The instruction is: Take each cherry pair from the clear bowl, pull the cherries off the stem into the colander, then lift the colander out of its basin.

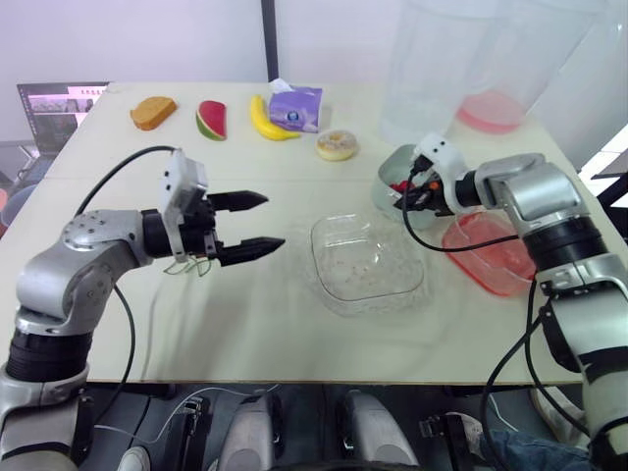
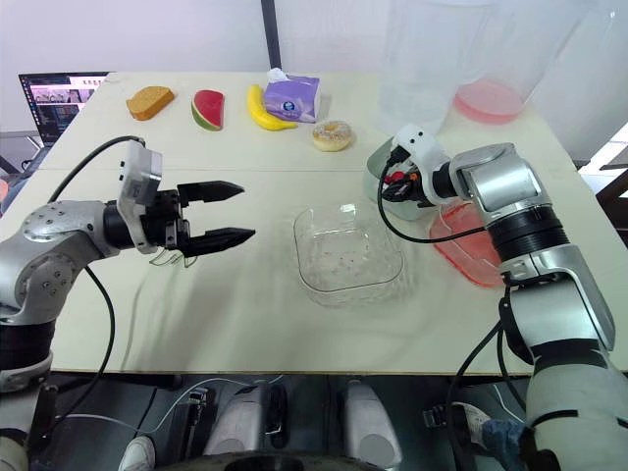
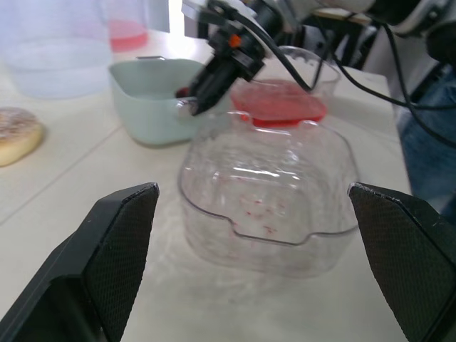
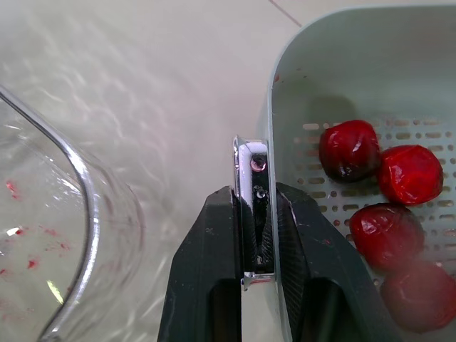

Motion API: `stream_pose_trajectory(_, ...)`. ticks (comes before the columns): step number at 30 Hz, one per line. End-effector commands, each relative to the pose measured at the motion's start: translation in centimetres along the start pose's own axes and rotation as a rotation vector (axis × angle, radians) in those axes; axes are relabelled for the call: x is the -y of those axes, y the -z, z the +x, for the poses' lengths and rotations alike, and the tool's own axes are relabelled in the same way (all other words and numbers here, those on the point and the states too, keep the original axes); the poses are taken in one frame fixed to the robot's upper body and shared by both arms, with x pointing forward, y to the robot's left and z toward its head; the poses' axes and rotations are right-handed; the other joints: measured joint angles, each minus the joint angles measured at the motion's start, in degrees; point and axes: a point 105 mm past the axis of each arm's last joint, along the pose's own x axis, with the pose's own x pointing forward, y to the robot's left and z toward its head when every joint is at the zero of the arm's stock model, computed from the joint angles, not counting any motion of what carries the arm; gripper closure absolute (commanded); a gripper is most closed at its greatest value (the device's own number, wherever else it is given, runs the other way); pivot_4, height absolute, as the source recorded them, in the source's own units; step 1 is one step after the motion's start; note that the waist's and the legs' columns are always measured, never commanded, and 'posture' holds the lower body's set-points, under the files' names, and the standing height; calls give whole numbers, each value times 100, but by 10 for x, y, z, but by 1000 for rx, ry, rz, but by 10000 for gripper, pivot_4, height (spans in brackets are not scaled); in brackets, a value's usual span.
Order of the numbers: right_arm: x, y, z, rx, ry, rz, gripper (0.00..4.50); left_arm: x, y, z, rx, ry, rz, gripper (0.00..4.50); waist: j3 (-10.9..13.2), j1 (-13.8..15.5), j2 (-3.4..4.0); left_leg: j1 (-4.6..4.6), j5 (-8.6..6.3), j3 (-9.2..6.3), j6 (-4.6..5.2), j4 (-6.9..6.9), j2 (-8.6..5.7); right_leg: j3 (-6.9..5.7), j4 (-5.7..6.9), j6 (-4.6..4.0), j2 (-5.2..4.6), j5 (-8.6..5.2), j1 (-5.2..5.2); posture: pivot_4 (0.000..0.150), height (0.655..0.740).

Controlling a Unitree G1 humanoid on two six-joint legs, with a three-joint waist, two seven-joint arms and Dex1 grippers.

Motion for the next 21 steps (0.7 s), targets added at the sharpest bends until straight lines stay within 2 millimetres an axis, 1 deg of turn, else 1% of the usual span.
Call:
stream_pose_trajectory(1, 3, -9, -3, 42, 12, -14, 43187, -3, -6, -4, 24, -39, 27, 0, 0, -1, 0, 0, 0, 0, 0, 0, 0, 0, 0, 0, 0, 0, 0, 1500, 7400)
stream_pose_trajectory(6, 3, -8, 0, 40, 5, -4, 43187, -2, -2, -4, 3, -29, 13, 0, 0, -3, -1, 6, 1, 1, -2, 0, 0, 0, 0, 0, -1, 0, 6, 1500, 7400)
stream_pose_trajectory(8, 2, -9, 0, 43, 3, -4, 32766, -1, -1, -4, 0, -27, 11, 0, 0, -3, -1, 8, 2, 1, -3, 0, 0, 0, 1, 0, -1, 1, 6, 1500, 7400)
stream_pose_trajectory(9, 2, -10, 0, 46, 3, -6, 29714, -1, -1, -3, 0, -25, 11, 0, 0, -1, 0, 8, 2, 1, -3, 0, 0, 0, 2, -1, -1, 1, 6, 1500, 7400)
stream_pose_trajectory(10, 2, -11, -1, 48, 3, -7, 23136, -1, -1, -3, 0, -24, 11, 0, 0, -1, 0, 7, 2, 1, -3, -1, 0, 0, 2, -1, -1, 1, 5, 1500, 7400)
stream_pose_trajectory(11, 2, -14, -1, 58, 3, -7, 21256, 0, 0, -3, -1, -22, 12, 0, 0, 1, 0, 7, 2, 1, -3, -1, 0, 0, 2, -1, -1, 1, 4, 1500, 7400)
stream_pose_trajectory(12, 2, -15, -2, 65, 3, -7, 15567, 0, 0, -3, -1, -21, 13, 0, 0, 2, 0, 7, 2, 1, -3, -1, 0, 0, 2, -1, -1, 1, 4, 1500, 7400)
stream_pose_trajectory(13, 2, -17, -3, 72, 7, -6, 12613, 1, 0, -3, -2, -19, 13, 0, 0, 2, 0, 7, 2, 1, -3, -2, 0, 0, 1, -1, -2, 1, 4, 1500, 7400)
stream_pose_trajectory(14, 2, -25, -10, 94, 18, -15, 8784, 1, -1, -3, -1, -15, 14, 0, 0, 2, 0, 7, 2, 1, -3, -2, 0, 0, 1, -1, -2, 1, 4, 1500, 7400)
stream_pose_trajectory(15, 2, -30, -15, 108, 27, -21, 3436, 2, -1, -4, -1, -12, 15, 0, 0, 3, 0, 7, 2, 1, -3, -2, 0, 0, 1, -1, -3, 1, 4, 1500, 7400)
stream_pose_trajectory(16, 1, -37, -24, 130, 38, -32, 592, 2, -2, -4, 0, -10, 16, 0, 0, 4, 0, 6, 2, 1, -3, -2, -1, 0, 2, -1, -3, 1, 3, 1500, 7400)
stream_pose_trajectory(19, -2, -50, -49, 179, 69, -51, 592, 2, -2, -5, -1, -5, 18, 0, 1, 11, 1, 5, 2, 0, -3, -2, 0, 0, 2, -1, -4, 1, 2, 1500, 7400)
stream_pose_trajectory(21, -6, -55, -67, 212, 95, -53, 592, 2, -3, -6, -2, -2, 20, 0, 1, 28, 1, 4, 2, -1, -3, -5, -1, -1, 1, -1, -7, 0, 1, 1500, 7400)
